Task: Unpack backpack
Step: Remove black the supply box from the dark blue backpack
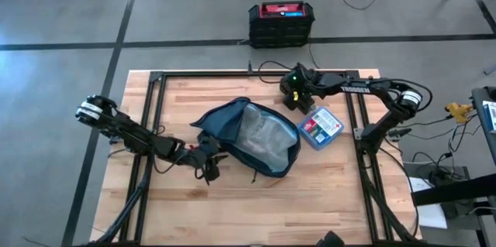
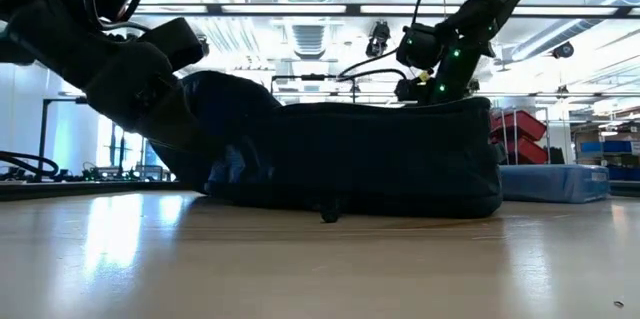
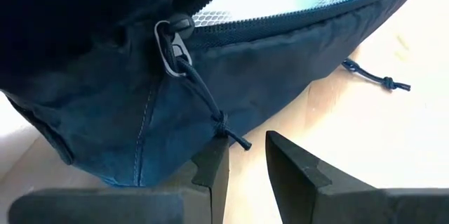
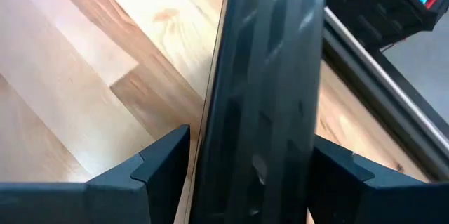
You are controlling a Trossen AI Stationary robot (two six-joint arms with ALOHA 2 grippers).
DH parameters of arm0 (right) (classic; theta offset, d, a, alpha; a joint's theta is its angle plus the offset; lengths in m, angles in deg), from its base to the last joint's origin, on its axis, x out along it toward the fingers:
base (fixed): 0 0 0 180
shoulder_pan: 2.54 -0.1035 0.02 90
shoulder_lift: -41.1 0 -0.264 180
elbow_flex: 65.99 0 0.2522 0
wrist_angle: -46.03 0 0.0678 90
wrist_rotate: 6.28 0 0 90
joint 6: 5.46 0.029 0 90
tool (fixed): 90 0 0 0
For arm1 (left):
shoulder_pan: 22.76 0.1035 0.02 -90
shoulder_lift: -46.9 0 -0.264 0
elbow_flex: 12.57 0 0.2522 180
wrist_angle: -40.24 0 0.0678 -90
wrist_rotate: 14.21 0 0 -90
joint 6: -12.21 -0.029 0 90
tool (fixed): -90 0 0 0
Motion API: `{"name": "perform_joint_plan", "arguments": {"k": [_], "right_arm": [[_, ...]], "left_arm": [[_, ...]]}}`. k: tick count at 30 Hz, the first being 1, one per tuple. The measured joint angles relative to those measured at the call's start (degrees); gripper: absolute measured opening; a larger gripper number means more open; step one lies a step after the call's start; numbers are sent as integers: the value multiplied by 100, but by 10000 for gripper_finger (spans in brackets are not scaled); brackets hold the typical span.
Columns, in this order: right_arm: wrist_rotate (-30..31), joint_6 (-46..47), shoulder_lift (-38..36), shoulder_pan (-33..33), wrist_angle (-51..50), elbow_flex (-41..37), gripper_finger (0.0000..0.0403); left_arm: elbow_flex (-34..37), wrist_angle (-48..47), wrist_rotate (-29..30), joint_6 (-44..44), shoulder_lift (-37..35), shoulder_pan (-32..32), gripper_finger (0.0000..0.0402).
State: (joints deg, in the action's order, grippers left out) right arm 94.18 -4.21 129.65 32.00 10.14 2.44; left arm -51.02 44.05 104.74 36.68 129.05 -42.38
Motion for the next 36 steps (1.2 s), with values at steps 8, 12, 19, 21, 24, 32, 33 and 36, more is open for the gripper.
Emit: {"name": "perform_joint_plan", "arguments": {"k": [8, 12, 19, 21, 24, 32, 33, 36], "right_arm": [[0, -121, -2, 0, 18, 344, 234], [2, -131, -2, 0, 18, 385, 247], [4, -131, -2, 0, 17, 379, 253], [4, -131, -2, 0, 17, 379, 249], [8, -131, -2, 0, 17, 376, 237], [97, -188, -2, 85, 37, 370, 218], [166, -188, 0, 111, 35, 370, 217], [198, -186, 0, 194, 31, 368, 211]], "left_arm": [[4, -116, 1, 42, 0, 0, 80], [4, -160, 2, 42, 0, 0, 80], [7, -233, 4, 46, 2, 0, 80], [7, -233, 3, 46, 2, 0, 80], [7, -232, 4, 46, 2, 0, 80], [7, -228, 4, 105, 4, 0, 80], [7, -228, 4, 108, 4, 0, 80], [7, -226, 4, 153, 4, 0, 80]]}}
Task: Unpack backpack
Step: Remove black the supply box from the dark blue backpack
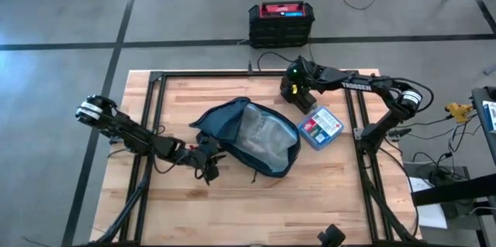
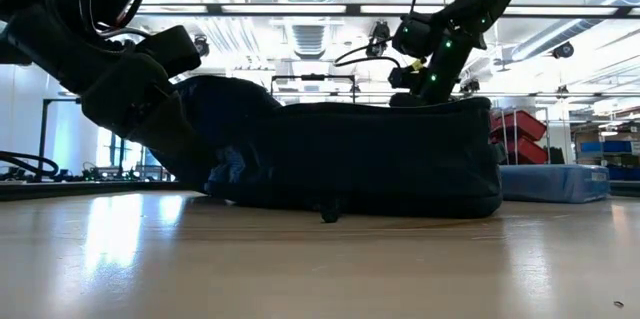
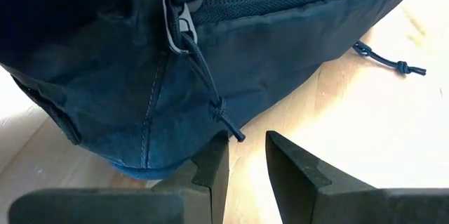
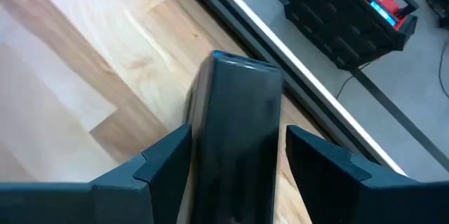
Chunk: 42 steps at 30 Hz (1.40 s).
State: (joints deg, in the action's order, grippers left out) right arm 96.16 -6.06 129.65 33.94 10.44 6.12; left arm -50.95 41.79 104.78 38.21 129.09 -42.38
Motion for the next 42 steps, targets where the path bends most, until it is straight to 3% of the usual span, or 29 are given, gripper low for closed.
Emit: {"name": "perform_joint_plan", "arguments": {"k": [25, 42], "right_arm": [[-201, 92, 122, 39, 7, -46, 198], [-215, 56, 338, 16, 54, -70, 211]], "left_arm": [[0, 2, 0, 18, 0, 0, 80], [0, -1, 0, 20, 2, -1, 80]]}}
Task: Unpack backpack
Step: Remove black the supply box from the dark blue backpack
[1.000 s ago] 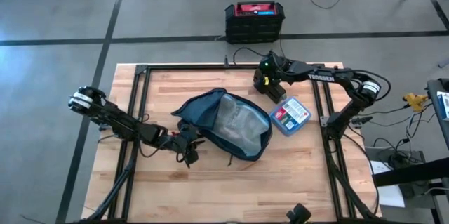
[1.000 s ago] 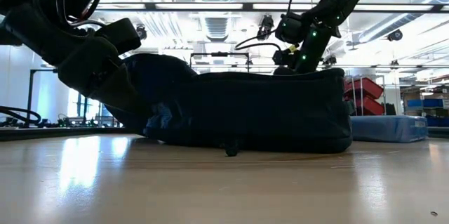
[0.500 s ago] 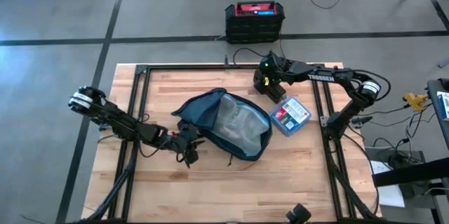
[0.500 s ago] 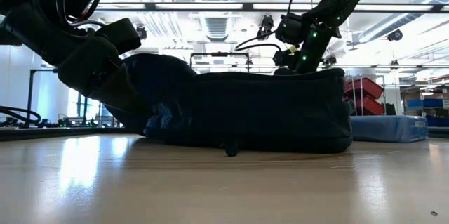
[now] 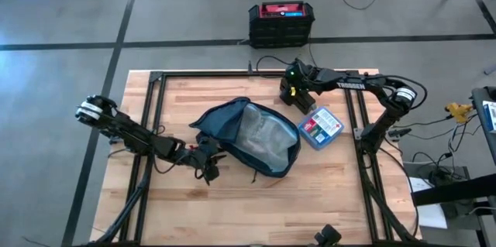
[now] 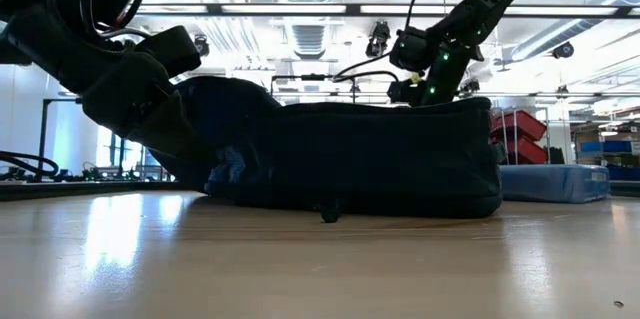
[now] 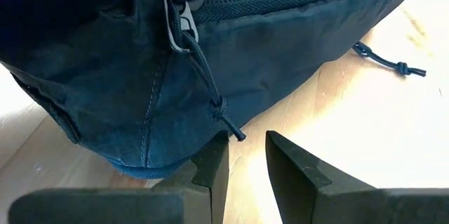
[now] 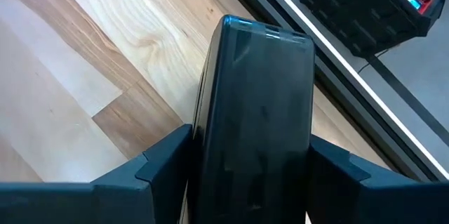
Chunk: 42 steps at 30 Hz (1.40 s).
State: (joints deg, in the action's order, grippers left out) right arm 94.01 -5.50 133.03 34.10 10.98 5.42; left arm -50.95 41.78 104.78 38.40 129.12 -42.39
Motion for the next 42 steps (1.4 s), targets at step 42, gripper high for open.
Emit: {"name": "perform_joint_plan", "arguments": {"k": [42], "right_arm": [[181, 702, -113, -24, 14, 179, 212]], "left_arm": [[2, -45, -3, 4, 0, -10, 80]]}}
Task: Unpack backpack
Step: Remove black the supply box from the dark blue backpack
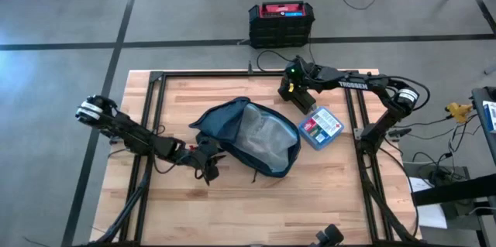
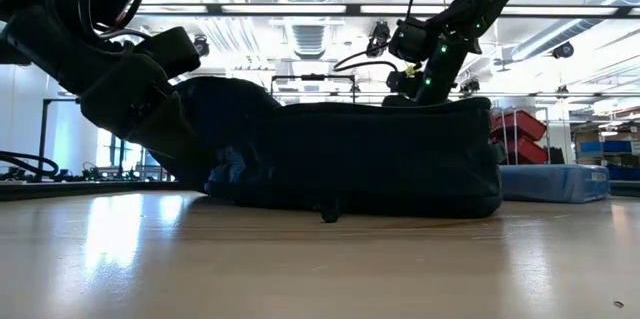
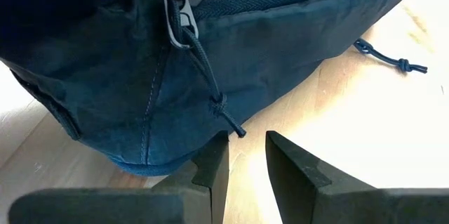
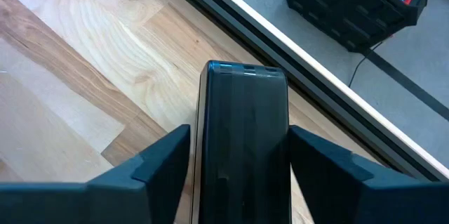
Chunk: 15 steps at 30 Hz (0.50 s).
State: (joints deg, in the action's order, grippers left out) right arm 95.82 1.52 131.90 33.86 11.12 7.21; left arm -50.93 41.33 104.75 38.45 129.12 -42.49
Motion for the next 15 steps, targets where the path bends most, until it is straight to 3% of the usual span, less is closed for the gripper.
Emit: {"name": "perform_joint_plan", "arguments": {"k": [7, 11, 15], "right_arm": [[2, 72, -10, 0, 41, -45, 153], [2, 72, -11, 0, 55, -70, 155], [39, 75, -11, 0, 107, -146, 182]], "left_arm": [[-1, -4, -2, 39, 0, -2, 80], [-2, -4, -2, 42, 0, -2, 80], [-2, -4, -2, 44, 0, -2, 80]]}}
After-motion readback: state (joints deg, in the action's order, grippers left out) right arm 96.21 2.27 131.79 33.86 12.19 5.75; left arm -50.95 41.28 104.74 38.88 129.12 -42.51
